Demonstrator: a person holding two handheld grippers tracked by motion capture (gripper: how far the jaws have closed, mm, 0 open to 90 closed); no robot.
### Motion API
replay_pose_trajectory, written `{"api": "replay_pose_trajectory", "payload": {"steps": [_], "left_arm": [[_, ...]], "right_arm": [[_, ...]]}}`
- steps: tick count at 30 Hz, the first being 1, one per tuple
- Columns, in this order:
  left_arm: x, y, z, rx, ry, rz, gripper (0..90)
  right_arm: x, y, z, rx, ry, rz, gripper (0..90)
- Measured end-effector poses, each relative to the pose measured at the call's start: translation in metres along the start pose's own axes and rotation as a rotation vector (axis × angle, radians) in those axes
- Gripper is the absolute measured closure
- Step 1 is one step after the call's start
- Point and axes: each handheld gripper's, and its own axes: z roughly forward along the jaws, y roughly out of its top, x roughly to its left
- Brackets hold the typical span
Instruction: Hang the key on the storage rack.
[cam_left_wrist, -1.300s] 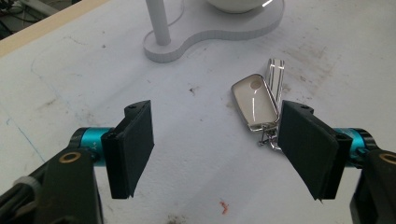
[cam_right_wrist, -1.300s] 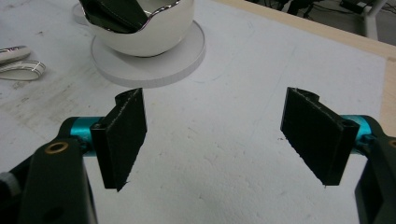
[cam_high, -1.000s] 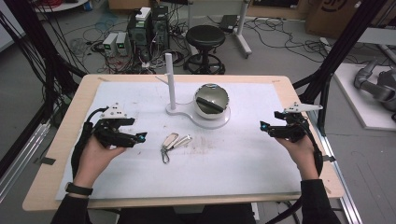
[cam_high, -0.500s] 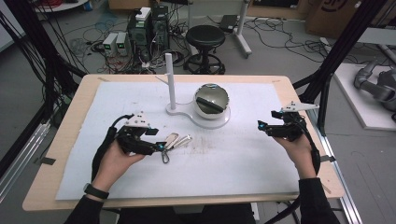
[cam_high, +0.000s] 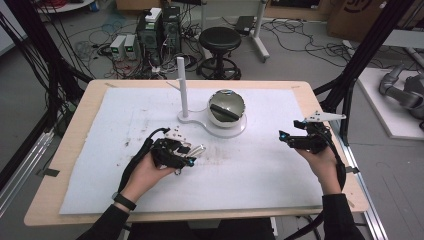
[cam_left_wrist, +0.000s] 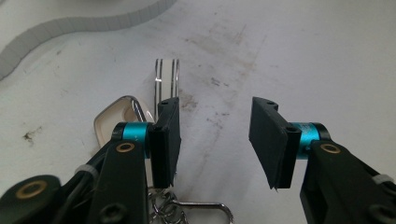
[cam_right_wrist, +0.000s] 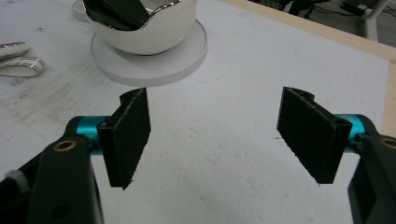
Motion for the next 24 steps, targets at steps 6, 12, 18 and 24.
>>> {"api": "replay_pose_trajectory", "payload": {"steps": [6, 12, 18, 24], "left_arm": [[0.004, 0.001, 0.013, 0.027, 0.011, -0.007, 55.6], [0.01, 0.0, 0.02, 0.034, 0.018, -0.026, 59.8], [0.012, 0.0, 0.02, 0.046, 0.063, -0.014, 61.3], [0.008, 0.004, 0.024, 0.071, 0.102, 0.01, 58.0]], "right_arm": [[-0.001, -0.003, -0.004, 0.0, -0.008, 0.006, 26.4], [-0.002, -0.005, -0.006, -0.001, -0.013, 0.006, 26.5], [-0.002, -0.006, -0.008, -0.003, -0.016, 0.013, 26.5], [-0.001, -0.005, -0.007, -0.004, -0.014, 0.012, 26.5]]}}
